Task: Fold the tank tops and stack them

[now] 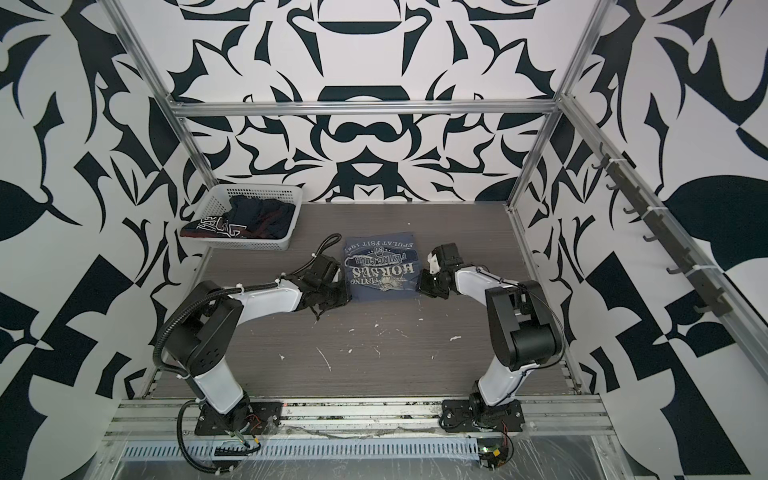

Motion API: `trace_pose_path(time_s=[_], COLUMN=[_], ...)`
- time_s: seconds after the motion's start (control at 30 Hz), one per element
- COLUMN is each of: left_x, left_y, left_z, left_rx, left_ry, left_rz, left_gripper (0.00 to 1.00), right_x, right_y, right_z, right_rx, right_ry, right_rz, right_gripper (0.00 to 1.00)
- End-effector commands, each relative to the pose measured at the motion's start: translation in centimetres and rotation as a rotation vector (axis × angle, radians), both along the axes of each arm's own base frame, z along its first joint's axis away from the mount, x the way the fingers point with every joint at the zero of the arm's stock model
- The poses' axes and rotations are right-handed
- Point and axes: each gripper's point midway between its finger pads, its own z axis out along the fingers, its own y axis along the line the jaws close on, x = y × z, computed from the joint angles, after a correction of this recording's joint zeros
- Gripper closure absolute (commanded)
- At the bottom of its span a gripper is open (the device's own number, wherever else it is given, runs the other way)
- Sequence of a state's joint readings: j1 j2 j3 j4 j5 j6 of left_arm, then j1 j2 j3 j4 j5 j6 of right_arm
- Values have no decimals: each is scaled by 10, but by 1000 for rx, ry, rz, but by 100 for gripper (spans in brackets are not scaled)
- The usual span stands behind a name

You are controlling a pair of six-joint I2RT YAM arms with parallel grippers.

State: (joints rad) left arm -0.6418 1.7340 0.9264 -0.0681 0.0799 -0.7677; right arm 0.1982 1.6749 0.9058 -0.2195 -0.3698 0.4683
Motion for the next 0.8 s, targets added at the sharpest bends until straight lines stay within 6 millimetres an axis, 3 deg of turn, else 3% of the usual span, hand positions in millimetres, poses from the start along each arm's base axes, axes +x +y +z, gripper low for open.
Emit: trace_pose_path(time_s=[0.0, 0.2, 0.63, 0.7, 0.77], left_x=[1, -6, -52, -52, -48], left_y=[13, 23, 35, 31, 27], left_z=[15, 17, -27, -25, -16], left_rx=[48, 89, 258, 241, 216], left_ry=[-52, -65, 56, 57, 37], left_rz=[21, 7, -141, -140, -127], left_gripper=[100, 100, 100, 93, 87], right_x=[12, 10, -7, -8, -9], right_y=[-7, -15, -21, -21, -21], right_z=[28, 36, 5, 6, 8], right_rx=[-40, -81, -111, -106, -108], right_ry=[-82, -98, -11, -10, -6], right_rz=[-26, -33, -49, -49, -50], right_gripper=[100, 100, 100, 100, 87])
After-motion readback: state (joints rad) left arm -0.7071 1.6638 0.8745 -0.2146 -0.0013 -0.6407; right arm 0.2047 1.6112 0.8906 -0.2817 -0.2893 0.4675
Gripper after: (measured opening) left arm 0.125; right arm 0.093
